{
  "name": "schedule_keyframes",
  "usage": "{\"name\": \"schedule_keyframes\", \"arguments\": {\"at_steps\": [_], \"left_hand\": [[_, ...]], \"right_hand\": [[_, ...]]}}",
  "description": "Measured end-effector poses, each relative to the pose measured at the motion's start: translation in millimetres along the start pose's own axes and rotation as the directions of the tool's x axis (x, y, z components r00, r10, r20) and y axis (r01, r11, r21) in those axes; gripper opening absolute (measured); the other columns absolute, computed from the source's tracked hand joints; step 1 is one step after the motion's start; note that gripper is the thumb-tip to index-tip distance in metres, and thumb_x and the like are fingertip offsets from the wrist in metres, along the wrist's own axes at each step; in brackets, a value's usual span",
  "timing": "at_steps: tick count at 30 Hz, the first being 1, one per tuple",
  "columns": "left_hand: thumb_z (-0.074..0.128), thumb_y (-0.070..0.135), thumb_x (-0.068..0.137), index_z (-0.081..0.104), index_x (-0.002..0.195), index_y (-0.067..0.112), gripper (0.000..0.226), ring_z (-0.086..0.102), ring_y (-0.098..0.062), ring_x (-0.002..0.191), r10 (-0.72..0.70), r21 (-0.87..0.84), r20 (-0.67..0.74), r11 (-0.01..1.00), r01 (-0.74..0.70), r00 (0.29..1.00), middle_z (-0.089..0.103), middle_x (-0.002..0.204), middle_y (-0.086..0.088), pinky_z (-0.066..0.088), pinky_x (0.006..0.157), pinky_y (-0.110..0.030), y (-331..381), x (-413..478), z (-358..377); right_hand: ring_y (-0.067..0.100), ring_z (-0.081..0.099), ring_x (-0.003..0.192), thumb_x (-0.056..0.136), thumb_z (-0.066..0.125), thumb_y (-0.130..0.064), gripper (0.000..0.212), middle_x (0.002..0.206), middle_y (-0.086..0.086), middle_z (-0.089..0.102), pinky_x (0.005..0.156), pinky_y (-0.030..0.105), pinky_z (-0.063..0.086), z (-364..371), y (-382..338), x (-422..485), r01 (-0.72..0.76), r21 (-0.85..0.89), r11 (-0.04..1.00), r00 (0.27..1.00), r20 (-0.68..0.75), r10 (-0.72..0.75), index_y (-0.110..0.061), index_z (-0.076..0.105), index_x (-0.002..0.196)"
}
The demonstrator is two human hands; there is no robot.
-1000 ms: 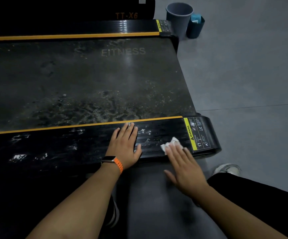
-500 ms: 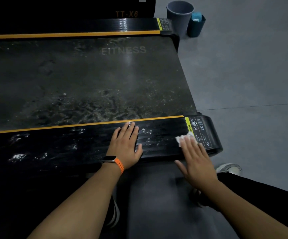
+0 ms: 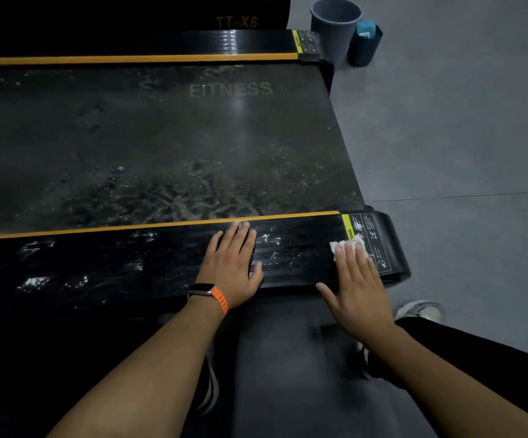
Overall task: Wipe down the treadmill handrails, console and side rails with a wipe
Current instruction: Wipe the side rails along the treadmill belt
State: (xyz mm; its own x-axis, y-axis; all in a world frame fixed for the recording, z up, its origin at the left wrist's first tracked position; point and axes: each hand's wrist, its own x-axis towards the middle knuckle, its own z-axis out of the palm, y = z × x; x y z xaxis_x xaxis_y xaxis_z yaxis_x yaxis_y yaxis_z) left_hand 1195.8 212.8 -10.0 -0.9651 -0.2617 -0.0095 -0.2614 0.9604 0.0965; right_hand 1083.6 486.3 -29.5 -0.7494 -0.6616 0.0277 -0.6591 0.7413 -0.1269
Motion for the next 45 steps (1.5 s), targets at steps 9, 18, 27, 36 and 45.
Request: {"name": "schedule_keyframes", "arguments": {"at_steps": [9,18,27,36,45], "left_hand": [[0.032,0.052,0.094,0.038,0.158,0.012,0.075,0.022,-0.027,0.156,-0.002,0.010,0.012,1.000,0.001,1.000,0.031,0.166,-0.009,0.021,0.125,-0.051,0,1,-1],[0.038,0.050,0.092,0.044,0.154,0.010,0.074,0.029,-0.028,0.153,0.006,-0.009,-0.020,1.000,-0.007,1.000,0.037,0.163,-0.011,0.025,0.122,-0.052,-1,1,-1],[0.034,0.051,0.093,0.038,0.157,0.012,0.075,0.023,-0.027,0.155,0.000,-0.009,0.000,1.000,0.000,1.000,0.031,0.166,-0.009,0.020,0.124,-0.050,-2,1,0],[0.035,0.052,0.094,0.040,0.156,0.012,0.075,0.022,-0.026,0.156,0.003,-0.013,-0.008,1.000,-0.003,1.000,0.031,0.166,-0.009,0.020,0.124,-0.050,-1,0,2],[0.036,0.051,0.095,0.036,0.158,0.012,0.074,0.020,-0.027,0.156,-0.006,-0.016,-0.002,1.000,0.006,1.000,0.029,0.167,-0.008,0.018,0.125,-0.051,0,0,2]], "right_hand": [[0.026,0.006,0.162,0.102,0.030,-0.068,0.087,0.174,0.009,0.014,0.126,0.052,0.025,3,11,-2,0.066,-0.043,0.997,0.998,0.012,-0.065,-0.010,0.020,0.166],[0.030,0.007,0.162,0.102,0.038,-0.066,0.088,0.174,0.012,0.014,0.127,0.049,0.015,7,-65,-18,0.256,-0.010,0.967,0.967,0.001,-0.256,-0.015,0.012,0.168],[0.029,0.015,0.161,0.107,0.037,-0.056,0.071,0.171,0.013,0.026,0.125,0.050,0.031,-2,-42,-23,0.189,0.026,0.982,0.981,-0.047,-0.187,-0.009,0.039,0.160],[0.033,0.023,0.158,0.105,0.036,-0.061,0.083,0.166,0.022,0.031,0.126,0.046,0.027,6,-95,-9,0.340,-0.063,0.938,0.939,-0.026,-0.342,0.003,0.035,0.158],[0.034,0.020,0.159,0.106,0.041,-0.056,0.080,0.167,0.021,0.030,0.125,0.052,0.028,14,-42,-4,0.143,0.003,0.990,0.984,-0.108,-0.142,0.004,0.035,0.158]]}}
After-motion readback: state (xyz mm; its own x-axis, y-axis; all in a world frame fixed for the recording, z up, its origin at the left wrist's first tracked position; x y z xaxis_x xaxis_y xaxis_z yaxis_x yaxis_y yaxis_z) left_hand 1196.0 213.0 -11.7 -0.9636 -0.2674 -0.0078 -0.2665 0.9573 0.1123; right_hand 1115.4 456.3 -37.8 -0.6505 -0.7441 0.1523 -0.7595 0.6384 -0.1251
